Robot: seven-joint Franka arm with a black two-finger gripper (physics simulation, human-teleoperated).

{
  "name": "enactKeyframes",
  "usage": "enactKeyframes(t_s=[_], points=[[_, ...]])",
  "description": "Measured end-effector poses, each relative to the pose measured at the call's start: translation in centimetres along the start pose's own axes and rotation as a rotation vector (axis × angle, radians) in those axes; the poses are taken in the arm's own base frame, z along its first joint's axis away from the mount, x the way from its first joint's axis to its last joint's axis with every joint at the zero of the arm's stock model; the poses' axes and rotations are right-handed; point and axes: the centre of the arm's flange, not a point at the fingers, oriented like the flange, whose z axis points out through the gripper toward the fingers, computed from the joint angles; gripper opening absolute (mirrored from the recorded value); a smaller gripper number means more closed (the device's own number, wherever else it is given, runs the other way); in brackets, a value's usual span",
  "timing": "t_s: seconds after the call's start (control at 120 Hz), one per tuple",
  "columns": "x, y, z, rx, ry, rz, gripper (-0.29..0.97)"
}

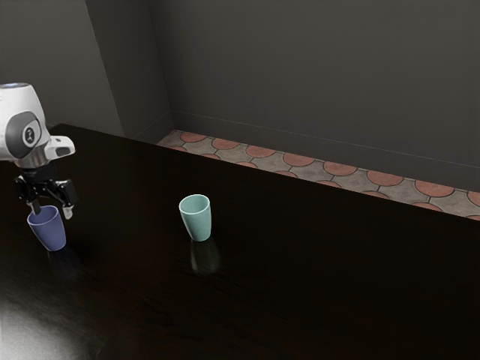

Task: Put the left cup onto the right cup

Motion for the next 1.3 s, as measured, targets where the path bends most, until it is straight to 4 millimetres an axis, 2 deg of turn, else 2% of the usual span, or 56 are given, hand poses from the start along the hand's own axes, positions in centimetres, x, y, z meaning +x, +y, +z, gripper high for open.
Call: enactKeyframes(t_s=[0.808,1.3], points=[[1.3,-0.4,3.6,0.013,-0.010,0.048,0.68],[1.8,-0.6,4.7,0.022,0.005,0.058,0.68]])
